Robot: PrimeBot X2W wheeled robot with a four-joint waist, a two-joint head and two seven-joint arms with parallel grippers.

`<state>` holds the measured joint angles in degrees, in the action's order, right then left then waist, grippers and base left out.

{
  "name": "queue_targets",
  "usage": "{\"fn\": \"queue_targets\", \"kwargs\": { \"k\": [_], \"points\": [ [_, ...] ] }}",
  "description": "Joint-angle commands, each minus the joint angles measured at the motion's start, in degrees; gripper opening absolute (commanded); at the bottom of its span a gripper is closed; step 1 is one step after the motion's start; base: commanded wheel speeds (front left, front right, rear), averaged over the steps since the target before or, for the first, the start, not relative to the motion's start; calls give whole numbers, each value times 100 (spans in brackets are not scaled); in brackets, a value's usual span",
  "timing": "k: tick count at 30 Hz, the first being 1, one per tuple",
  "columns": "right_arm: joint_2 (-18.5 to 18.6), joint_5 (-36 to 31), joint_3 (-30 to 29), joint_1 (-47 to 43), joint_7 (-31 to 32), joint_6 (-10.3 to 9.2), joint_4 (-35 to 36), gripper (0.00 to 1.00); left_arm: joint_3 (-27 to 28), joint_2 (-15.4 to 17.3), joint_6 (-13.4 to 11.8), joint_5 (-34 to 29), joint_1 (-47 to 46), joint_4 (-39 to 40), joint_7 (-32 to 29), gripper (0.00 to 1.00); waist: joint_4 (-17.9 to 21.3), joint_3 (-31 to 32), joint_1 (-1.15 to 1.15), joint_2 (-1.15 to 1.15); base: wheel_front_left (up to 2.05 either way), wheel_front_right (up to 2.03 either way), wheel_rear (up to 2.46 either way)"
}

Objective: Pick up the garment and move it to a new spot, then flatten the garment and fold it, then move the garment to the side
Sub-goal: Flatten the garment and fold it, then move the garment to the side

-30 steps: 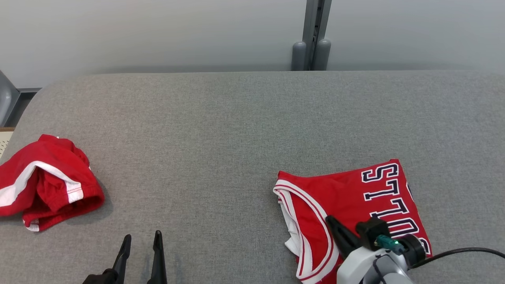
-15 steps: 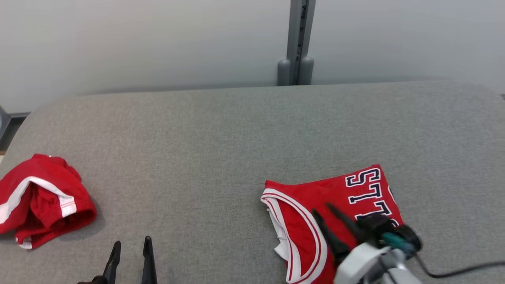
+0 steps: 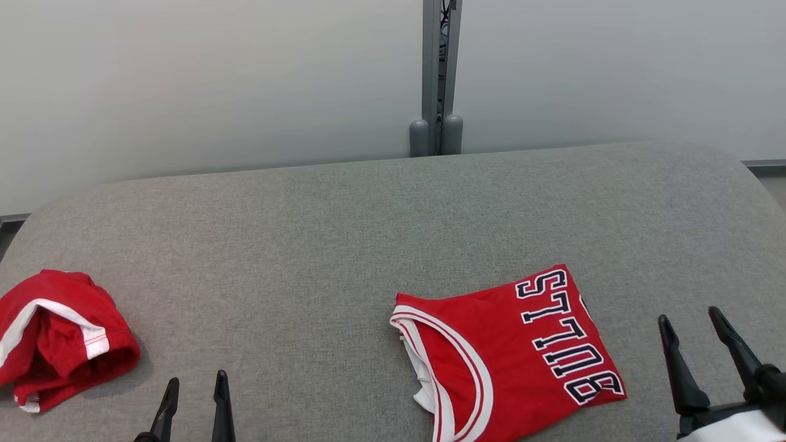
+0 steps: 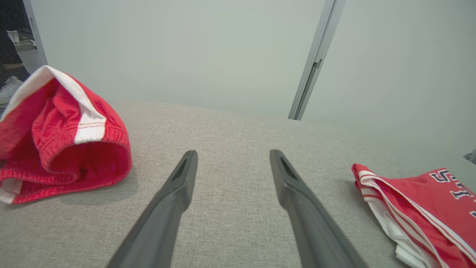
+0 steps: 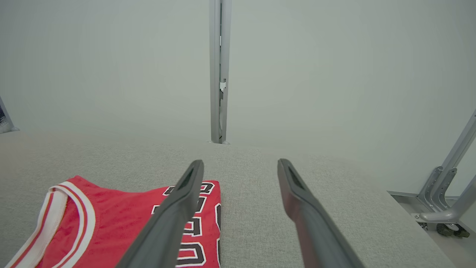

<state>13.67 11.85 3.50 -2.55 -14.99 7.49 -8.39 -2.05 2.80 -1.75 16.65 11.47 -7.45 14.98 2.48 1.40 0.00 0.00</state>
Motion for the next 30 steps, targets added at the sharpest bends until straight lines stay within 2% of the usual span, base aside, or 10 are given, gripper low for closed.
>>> {"fn": "queue_targets", "kwargs": {
  "k": [1,6,12,16,18,24,28,30],
  "points": [
    [-24,-3,-127,-107,-27,1,-8,100,18,23,30,-47,-59,-12,28,100,-43,27,0,0,0,0,0],
    [-96,-46,-383,-283,-28,1,-110,100,51,22,73,-106,-33,-19,28,100,-153,80,0,0,0,0,0],
    [-172,-26,-370,-171,-28,1,-139,100,44,22,80,-161,28,30,28,100,-272,85,0,0,0,0,0],
    [-179,326,-318,-2,-28,1,-174,100,13,22,73,-170,-31,69,28,100,-374,13,0,0,0,0,0],
    [-66,707,-105,134,41,1,-485,100,-15,22,76,-166,-70,87,28,100,-432,-43,0,0,0,0,0],
    [529,2183,633,936,1972,1,-1131,100,-142,22,38,-128,-247,122,27,100,-634,-387,0,0,0,0,0],
    [816,2479,804,1367,2622,1,-1533,100,-201,22,3,-106,-334,120,28,100,-755,-641,0,0,0,0,0],
    [805,2606,932,1519,2811,1,-1724,100,-214,21,-11,-107,-409,127,28,100,-795,-742,0,0,0,0,0]
  ]
}}
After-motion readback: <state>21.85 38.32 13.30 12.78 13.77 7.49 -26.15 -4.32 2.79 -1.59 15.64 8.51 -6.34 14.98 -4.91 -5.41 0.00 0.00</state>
